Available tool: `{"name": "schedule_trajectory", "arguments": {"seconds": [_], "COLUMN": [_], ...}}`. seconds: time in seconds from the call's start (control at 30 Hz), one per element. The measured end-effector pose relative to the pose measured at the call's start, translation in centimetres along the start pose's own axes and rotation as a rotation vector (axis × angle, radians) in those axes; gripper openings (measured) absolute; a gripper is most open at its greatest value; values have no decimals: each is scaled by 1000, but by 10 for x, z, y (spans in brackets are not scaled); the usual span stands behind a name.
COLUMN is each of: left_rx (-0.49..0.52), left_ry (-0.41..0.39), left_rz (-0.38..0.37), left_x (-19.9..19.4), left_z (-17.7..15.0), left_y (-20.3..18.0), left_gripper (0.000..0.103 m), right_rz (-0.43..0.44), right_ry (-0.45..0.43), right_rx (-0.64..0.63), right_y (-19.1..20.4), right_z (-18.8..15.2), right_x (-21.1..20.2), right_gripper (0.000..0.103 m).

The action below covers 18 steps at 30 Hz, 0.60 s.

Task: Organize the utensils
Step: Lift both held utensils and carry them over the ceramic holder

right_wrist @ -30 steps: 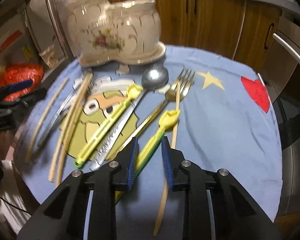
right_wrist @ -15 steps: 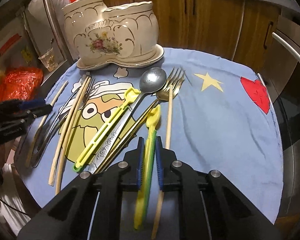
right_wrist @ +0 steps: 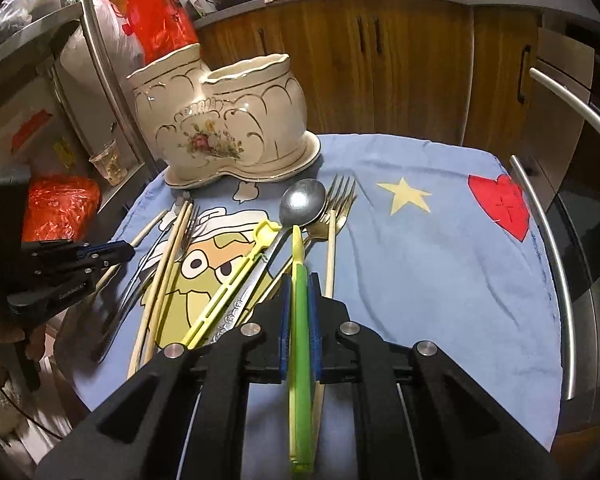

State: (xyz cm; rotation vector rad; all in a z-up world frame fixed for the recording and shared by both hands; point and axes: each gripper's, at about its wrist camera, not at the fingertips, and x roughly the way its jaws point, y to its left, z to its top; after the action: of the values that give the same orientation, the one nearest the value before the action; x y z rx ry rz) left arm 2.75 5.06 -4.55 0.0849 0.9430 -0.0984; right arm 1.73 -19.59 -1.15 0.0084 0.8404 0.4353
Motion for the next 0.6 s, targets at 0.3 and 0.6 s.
{"name": "schedule_trajectory", "arguments": {"seconds": [0.3,0.6], "left_rx": [-72,-50], "left_ry": [-167,-456], "left_rz": [-113,-186], "left_x": [-43,-114], "left_z": [9,61], "left_y": [12,10], "left_gripper": [6,6], "right_rz": [43,112], "right_ry": [-97,-284], "right_rx": [30,31], "right_y": [0,6], "right_z": [9,64], "right_x": [-21,-42], "right_gripper": [8,8]}}
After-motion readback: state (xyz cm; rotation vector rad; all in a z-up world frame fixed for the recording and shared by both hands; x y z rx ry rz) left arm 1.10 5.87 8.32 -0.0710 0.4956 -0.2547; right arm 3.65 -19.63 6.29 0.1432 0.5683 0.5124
